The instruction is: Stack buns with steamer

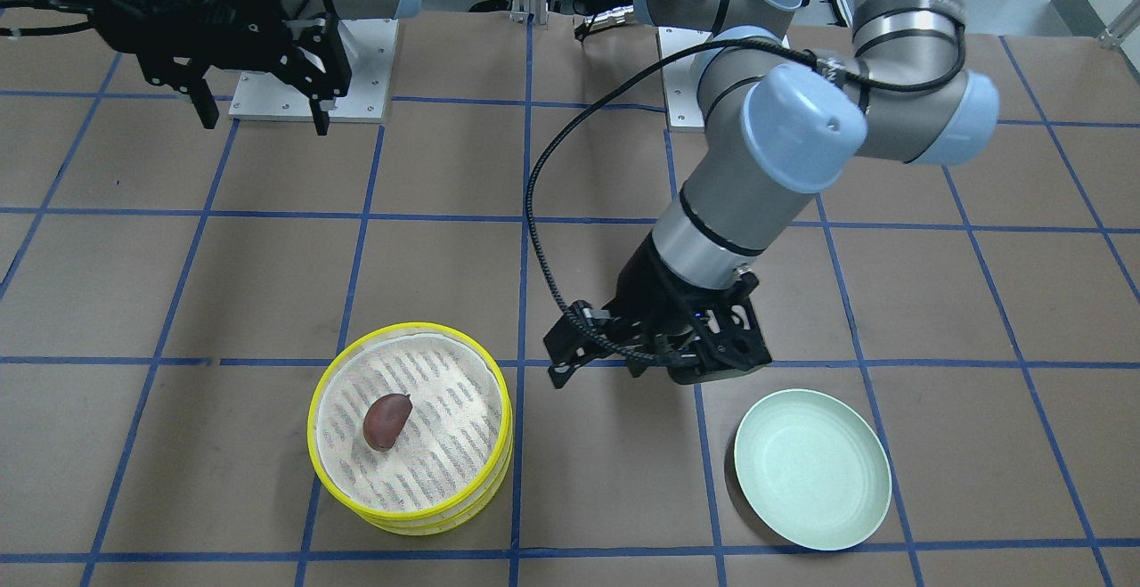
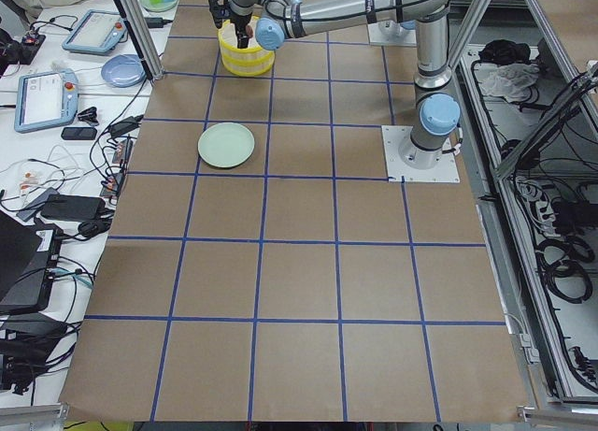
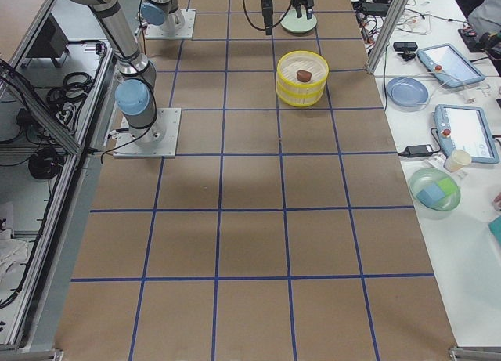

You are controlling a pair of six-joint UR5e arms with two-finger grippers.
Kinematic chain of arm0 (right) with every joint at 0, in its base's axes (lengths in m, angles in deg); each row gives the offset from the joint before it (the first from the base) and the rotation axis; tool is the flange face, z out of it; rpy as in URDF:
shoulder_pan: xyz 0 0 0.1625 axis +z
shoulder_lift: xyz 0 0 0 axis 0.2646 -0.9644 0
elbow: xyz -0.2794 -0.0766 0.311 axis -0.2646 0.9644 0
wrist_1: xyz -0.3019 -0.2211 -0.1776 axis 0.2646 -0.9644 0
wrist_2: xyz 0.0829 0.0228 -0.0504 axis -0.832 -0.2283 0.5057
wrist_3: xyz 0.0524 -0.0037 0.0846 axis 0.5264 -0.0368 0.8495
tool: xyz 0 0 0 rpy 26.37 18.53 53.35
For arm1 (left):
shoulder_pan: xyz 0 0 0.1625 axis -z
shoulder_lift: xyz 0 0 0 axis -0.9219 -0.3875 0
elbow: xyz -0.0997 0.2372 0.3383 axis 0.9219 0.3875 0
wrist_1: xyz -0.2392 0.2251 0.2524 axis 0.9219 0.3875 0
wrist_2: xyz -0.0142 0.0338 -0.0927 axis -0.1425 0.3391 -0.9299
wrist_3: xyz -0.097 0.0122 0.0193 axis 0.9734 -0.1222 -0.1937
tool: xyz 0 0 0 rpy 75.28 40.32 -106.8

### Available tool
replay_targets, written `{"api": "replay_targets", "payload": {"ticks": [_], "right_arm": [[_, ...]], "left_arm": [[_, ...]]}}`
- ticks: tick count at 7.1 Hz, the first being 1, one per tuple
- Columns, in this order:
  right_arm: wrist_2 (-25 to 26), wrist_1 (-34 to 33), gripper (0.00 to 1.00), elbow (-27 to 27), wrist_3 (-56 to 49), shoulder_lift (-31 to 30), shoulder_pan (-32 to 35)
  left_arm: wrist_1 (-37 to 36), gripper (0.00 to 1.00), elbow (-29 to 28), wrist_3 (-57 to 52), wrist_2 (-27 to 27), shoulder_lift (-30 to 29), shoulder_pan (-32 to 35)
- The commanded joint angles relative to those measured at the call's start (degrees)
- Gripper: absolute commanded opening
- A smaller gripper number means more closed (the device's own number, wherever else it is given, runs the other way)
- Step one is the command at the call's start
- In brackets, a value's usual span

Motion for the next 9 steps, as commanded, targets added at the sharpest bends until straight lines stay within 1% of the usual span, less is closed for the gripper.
{"api": "replay_targets", "payload": {"ticks": [1,2,3,4,5,6,7,9], "right_arm": [[-0.86,-0.62,1.0,-0.09,-4.82,0.79,1.86],[-0.87,-0.89,1.0,-0.18,-6.26,0.98,1.77],[-3.57,-0.89,1.0,-0.18,-6.88,2.11,0.9],[-4.81,-1.5,1.0,-0.18,-7.5,2.47,0.81],[-3.95,-1.85,1.0,-0.18,-7.59,2.56,0.63],[-3.6,-1.86,1.0,-0.27,-7.33,2.56,0.19],[-3.16,-1.86,1.0,-0.27,-6.46,2.65,-1.2],[-2.54,-1.86,1.0,-0.27,-6.36,2.56,-1.83]], "left_arm": [[11.25,1.0,-0.11,-9.4,5.24,5.91,-5.6],[14.6,1.0,-0.11,-17.07,10.91,8.28,-8.32],[18.28,1.0,-0.11,-23.32,13.66,10.57,-11.48],[22.15,1.0,-0.11,-31.31,18.04,12.59,-14.21],[25.41,1.0,-0.11,-34.52,22.26,14.44,-14.5],[27.7,1.0,-0.02,-34.55,22.39,16.37,-14.24],[27.9,1.0,0.32,-34.55,22.22,18.39,-13.98],[28.25,0.99,1.03,-34.38,18.63,21.04,-13.36]]}}
